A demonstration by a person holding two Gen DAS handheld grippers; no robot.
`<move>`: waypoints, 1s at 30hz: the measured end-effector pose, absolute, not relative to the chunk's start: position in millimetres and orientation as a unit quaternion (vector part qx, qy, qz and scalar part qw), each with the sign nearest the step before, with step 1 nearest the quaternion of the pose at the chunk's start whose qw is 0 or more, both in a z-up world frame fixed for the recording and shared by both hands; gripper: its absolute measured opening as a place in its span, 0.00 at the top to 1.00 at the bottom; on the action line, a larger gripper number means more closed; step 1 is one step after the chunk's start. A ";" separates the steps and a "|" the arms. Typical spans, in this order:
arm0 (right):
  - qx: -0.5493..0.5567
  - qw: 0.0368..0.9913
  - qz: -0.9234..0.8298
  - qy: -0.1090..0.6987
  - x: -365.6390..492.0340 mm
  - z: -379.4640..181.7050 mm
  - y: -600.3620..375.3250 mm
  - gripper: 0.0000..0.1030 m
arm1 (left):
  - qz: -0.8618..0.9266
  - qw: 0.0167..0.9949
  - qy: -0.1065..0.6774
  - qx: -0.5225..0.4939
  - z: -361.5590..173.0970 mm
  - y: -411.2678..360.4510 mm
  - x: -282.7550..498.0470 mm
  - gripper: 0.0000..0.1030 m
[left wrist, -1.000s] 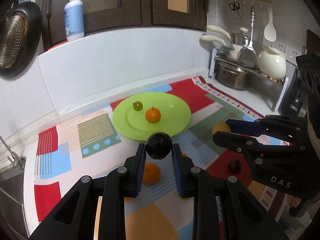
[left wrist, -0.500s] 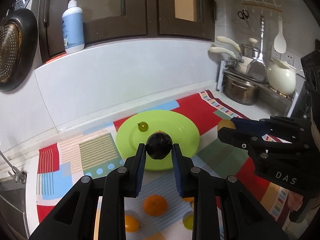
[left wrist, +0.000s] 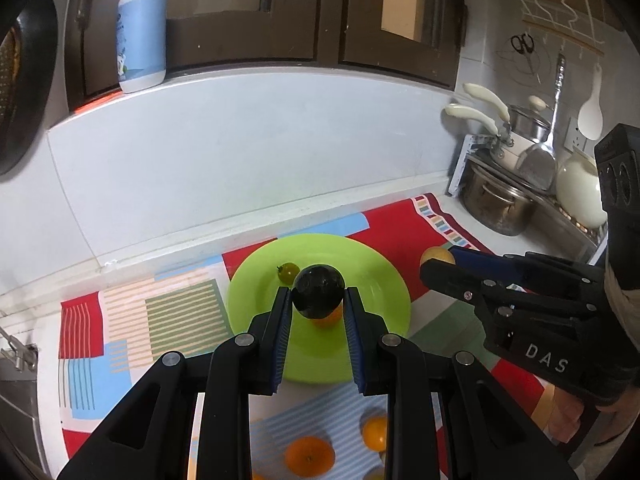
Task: Organize fruits
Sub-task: 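Carry the plum and yellow-brown fruit in both grippers over the plate, then open both grippers to release the plum and fruit onto the plate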
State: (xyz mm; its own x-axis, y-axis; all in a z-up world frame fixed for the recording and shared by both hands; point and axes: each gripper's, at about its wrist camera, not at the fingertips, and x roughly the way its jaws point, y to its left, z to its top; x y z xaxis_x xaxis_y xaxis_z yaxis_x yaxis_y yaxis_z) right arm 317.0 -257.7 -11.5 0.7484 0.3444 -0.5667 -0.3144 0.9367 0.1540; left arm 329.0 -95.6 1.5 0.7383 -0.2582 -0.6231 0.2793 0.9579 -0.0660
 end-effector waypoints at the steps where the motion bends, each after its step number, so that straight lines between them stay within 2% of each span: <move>1: 0.030 0.934 0.177 0.310 323.2 -10.8 -258.5 0.72 | -0.144 0.932 0.333 0.017 1.9 -95.9 333.0 0.74; 14: 0.023 0.921 0.175 0.348 384.6 -20.7 -248.7 0.72 | -0.137 0.911 0.389 0.004 -20.3 -94.1 393.9 0.74; 30: 0.019 0.899 0.180 0.399 443.2 -62.7 -241.8 0.72 | -0.124 0.886 0.446 0.021 -68.2 -98.1 444.3 0.74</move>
State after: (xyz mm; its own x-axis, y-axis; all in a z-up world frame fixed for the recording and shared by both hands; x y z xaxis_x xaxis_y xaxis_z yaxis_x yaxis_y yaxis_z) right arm 443.2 -241.8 -62.7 0.6167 0.3392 -0.7103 -0.3097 0.9342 0.1773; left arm 444.3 -98.1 -68.2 0.5715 -0.2021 -0.7953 0.2390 0.9682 -0.0743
